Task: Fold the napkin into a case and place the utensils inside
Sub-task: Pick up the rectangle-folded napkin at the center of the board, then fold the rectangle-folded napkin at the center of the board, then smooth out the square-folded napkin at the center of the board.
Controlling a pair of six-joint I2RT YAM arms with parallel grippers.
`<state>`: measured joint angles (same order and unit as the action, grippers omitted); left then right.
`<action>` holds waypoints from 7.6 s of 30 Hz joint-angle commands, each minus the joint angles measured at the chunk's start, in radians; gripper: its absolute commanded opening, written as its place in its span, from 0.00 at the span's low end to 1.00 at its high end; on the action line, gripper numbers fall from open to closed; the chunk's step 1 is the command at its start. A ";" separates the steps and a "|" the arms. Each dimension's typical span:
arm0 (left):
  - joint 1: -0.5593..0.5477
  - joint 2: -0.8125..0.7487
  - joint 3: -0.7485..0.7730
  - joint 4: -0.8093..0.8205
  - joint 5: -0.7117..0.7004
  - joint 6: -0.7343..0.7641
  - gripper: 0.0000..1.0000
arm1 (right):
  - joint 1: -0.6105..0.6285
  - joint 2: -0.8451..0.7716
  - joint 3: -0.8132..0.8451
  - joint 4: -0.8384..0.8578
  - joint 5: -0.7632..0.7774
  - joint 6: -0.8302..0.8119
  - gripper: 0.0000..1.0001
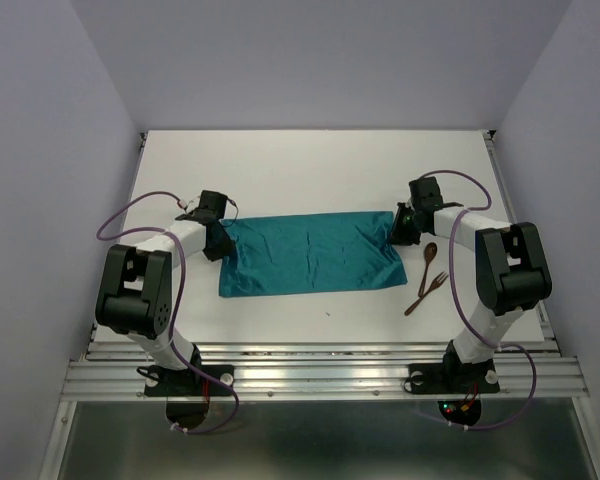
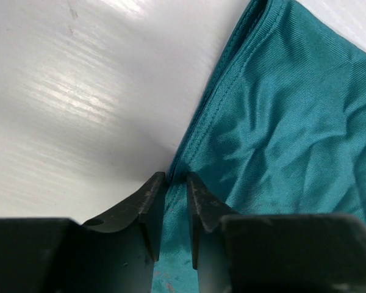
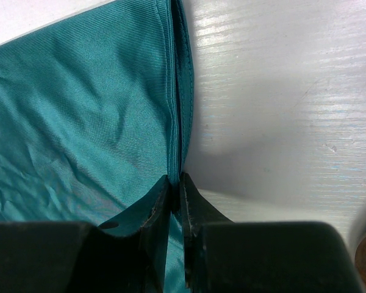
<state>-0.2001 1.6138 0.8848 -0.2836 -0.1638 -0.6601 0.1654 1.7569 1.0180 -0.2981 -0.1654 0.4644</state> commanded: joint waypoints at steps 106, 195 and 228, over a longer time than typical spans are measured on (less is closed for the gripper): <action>-0.533 0.413 0.830 -0.141 0.348 -0.027 0.00 | 0.184 0.007 -0.093 0.171 -0.075 0.215 0.06; -0.271 0.351 0.368 0.073 0.457 0.033 0.58 | 0.493 0.185 0.306 -0.067 0.152 0.072 0.20; -0.252 0.245 0.494 -0.064 0.438 0.125 0.56 | 0.378 -0.216 0.082 -0.161 0.404 0.191 0.21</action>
<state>-0.4561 1.9568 1.3132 -0.2726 0.2924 -0.5941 0.6178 1.4494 0.9672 -0.5495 0.2516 0.6884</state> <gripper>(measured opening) 0.560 0.205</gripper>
